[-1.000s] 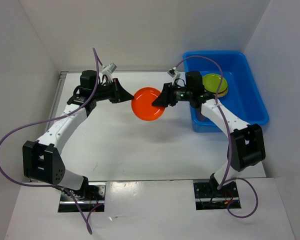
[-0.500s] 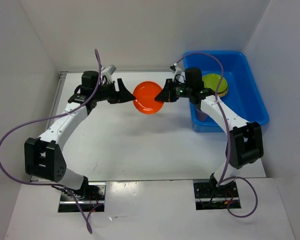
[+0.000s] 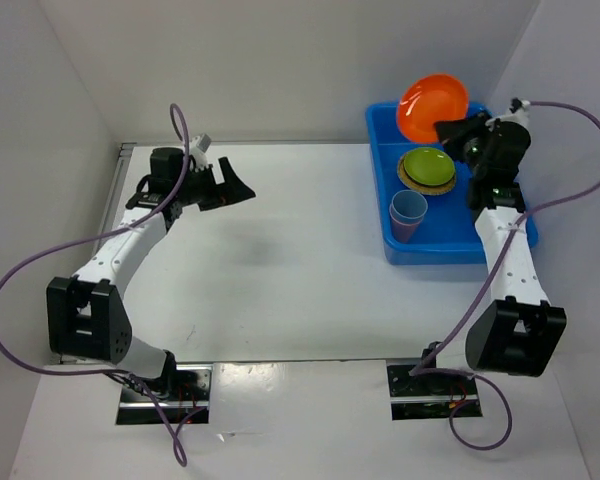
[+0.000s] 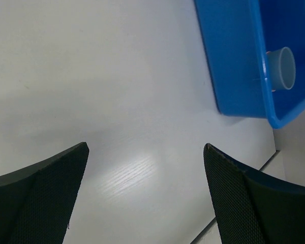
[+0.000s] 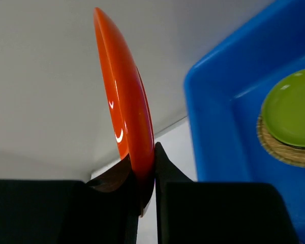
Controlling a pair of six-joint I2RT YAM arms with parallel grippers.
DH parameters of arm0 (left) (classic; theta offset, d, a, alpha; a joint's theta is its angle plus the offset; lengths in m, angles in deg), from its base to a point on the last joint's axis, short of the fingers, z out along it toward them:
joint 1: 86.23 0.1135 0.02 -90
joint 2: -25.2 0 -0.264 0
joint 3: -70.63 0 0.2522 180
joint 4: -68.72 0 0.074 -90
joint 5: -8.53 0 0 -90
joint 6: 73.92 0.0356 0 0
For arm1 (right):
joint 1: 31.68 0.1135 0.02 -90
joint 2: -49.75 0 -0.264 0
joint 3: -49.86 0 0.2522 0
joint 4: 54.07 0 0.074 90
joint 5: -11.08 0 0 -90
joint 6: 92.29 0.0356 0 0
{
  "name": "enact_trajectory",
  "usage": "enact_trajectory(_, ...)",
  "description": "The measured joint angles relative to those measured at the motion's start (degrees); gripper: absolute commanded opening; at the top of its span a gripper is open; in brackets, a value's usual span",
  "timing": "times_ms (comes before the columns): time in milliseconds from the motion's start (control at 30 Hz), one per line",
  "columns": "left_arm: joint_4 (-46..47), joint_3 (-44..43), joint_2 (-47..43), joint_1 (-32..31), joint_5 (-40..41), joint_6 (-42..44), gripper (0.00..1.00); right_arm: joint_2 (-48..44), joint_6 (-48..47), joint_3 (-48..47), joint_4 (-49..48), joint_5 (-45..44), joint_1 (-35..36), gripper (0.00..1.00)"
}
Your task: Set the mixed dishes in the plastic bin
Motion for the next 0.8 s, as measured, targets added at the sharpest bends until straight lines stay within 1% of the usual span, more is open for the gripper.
enact_trajectory(33, 0.0, 0.4, 1.0, 0.0, -0.2, 0.0, 1.00, 0.3, 2.6, 1.2, -2.0, -2.0, -1.9, 0.00)
enact_trajectory(100, 0.2, 1.4, 3.2, 0.0, -0.7, -0.2, 1.00, 1.8, 6.4, 3.3, -4.1, -5.6, -3.6, 0.00)
enact_trajectory(300, 0.3, 2.0, 6.4, 0.0, -1.4, -0.2, 1.00, 8.5, 15.8, 11.2, -7.2, -15.2, -3.5, 0.00)
enact_trajectory(433, 1.0, 2.0, 6.6, 0.0, -1.6, -0.2, 1.00, 13.0, 20.0, 12.5, -8.5, -19.8, -3.5, 0.00)
enact_trajectory(600, 1.1, 1.7, 8.2, 0.0, -1.7, -0.2, 1.00, 18.8, 22.8, 12.2, -11.4, -22.4, -3.7, 0.00)
enact_trajectory(800, 1.1, 1.5, 9.0, 0.1, -2.0, -0.2, 1.00, 25.0, 24.2, 10.1, -11.9, -22.6, -4.6, 0.00)
